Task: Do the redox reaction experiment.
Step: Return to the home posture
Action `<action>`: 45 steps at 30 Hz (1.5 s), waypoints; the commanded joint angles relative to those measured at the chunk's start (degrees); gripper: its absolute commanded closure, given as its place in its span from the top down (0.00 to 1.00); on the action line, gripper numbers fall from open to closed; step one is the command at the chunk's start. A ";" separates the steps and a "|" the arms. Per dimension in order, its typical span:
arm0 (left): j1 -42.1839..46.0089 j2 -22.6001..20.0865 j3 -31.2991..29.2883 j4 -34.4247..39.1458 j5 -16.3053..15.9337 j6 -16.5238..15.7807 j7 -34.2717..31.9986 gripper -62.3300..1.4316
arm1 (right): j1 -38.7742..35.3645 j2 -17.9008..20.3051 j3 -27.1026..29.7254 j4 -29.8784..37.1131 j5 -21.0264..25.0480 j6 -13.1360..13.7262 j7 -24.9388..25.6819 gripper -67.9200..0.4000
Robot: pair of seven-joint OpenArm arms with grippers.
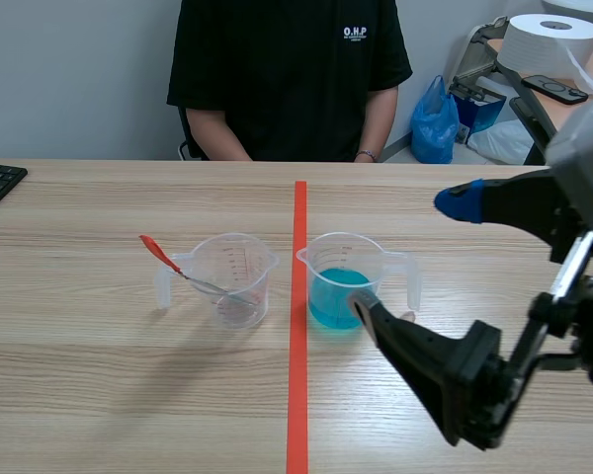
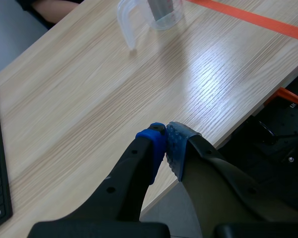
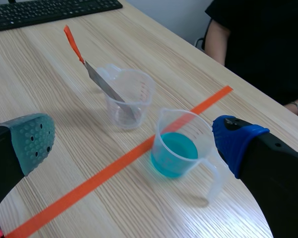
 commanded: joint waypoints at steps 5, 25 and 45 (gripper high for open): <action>1.75 -5.62 -0.02 0.37 -0.35 0.26 -4.39 0.35 | -9.75 -0.22 5.73 7.34 3.15 -0.26 -1.55 1.00; 1.75 -21.94 0.07 2.12 -34.84 -13.51 -0.98 1.00 | -11.93 -0.52 9.68 8.55 5.88 -1.11 -6.14 1.00; -0.22 -25.70 0.07 2.89 -45.16 -13.92 3.80 1.00 | -11.93 -0.52 9.68 8.55 2.75 -1.07 -6.38 1.00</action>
